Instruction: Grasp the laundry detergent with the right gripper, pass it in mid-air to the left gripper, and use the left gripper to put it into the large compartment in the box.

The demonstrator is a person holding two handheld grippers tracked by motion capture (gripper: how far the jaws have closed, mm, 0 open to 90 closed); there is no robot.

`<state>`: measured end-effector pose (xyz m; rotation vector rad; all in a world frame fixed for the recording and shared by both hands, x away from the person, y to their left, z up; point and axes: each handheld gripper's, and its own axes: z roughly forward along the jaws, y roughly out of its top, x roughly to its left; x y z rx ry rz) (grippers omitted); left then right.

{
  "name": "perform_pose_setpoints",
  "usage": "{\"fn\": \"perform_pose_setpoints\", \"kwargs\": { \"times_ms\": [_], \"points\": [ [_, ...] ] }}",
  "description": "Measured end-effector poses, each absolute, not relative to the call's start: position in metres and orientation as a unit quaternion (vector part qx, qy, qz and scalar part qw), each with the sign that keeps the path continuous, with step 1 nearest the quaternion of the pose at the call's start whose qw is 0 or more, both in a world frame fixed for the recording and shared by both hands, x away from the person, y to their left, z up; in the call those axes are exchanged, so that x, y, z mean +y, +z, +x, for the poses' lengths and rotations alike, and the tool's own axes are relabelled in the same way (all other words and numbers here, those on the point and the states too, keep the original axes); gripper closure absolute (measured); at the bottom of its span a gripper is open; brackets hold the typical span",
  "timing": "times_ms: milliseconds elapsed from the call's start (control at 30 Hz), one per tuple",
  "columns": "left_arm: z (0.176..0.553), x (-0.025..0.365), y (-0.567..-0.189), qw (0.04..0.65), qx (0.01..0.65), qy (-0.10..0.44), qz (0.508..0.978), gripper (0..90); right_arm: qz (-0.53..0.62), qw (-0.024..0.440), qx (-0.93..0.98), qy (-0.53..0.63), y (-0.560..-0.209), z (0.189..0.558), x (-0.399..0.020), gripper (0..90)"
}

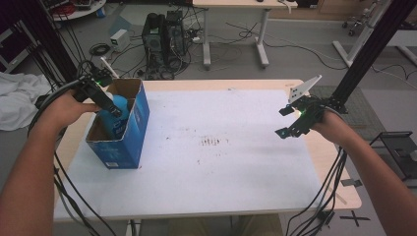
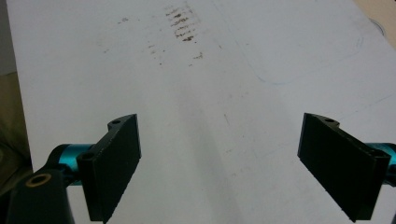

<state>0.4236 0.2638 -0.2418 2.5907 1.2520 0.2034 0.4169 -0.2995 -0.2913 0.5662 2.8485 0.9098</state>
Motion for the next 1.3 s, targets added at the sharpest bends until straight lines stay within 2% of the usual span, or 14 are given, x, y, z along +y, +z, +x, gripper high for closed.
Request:
{"fn": "perform_pose_setpoints", "kwargs": {
  "times_ms": [500, 1300],
  "points": [
    [0.428, 0.268, -0.267, 0.124, 0.423, 0.067, 0.895, 37.8, 0.185, 0.049, 0.936, 0.297, -0.295, 0.418, -0.297, 12.4],
    [0.431, 0.268, -0.282, 0.116, 0.419, 0.060, 0.898, 37.7, 0.185, 0.044, 0.937, 0.292, -0.298, 0.418, -0.294, 12.4]
  ]
}}
